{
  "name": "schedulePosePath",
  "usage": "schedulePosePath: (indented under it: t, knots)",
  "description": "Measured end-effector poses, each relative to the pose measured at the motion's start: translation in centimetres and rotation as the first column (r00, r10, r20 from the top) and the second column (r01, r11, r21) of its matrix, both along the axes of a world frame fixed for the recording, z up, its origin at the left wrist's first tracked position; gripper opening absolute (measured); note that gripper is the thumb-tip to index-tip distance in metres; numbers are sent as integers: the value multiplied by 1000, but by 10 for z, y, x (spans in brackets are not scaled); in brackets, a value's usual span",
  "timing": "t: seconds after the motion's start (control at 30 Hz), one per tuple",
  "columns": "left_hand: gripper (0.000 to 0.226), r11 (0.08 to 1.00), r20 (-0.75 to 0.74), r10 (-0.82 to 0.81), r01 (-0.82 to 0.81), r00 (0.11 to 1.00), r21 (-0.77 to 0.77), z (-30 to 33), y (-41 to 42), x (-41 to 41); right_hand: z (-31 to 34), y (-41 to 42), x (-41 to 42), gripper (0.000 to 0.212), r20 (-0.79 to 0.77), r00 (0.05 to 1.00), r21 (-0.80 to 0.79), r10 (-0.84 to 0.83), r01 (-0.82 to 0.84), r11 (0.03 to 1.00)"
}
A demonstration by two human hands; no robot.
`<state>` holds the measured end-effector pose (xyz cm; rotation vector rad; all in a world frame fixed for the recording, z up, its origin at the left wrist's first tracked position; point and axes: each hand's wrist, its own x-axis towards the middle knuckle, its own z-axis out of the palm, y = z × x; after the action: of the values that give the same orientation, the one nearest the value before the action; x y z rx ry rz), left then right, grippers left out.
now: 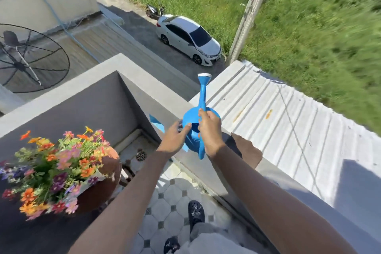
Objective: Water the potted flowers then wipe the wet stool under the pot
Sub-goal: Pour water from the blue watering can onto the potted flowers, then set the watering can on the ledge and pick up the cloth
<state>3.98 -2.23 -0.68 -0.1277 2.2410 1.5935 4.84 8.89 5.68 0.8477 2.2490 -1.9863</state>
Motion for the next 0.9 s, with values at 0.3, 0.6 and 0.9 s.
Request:
schedulePosePath:
  t: [0.3,0.6,0.9]
  knots:
    - [49,997,29,-38,39,999,-62,-24,38,-60,-25,46,-54,33,98,995,-4,3,-3,1000]
    - [45,997,35,-65,67,997,-45,-47,30,-100,-44,65,-73,18,115,979,-117,166,-153,981]
    - [38,997,16,-73,73,997,1,-49,35,-98,-45,74,-65,12,75,975,-52,208,-204,978]
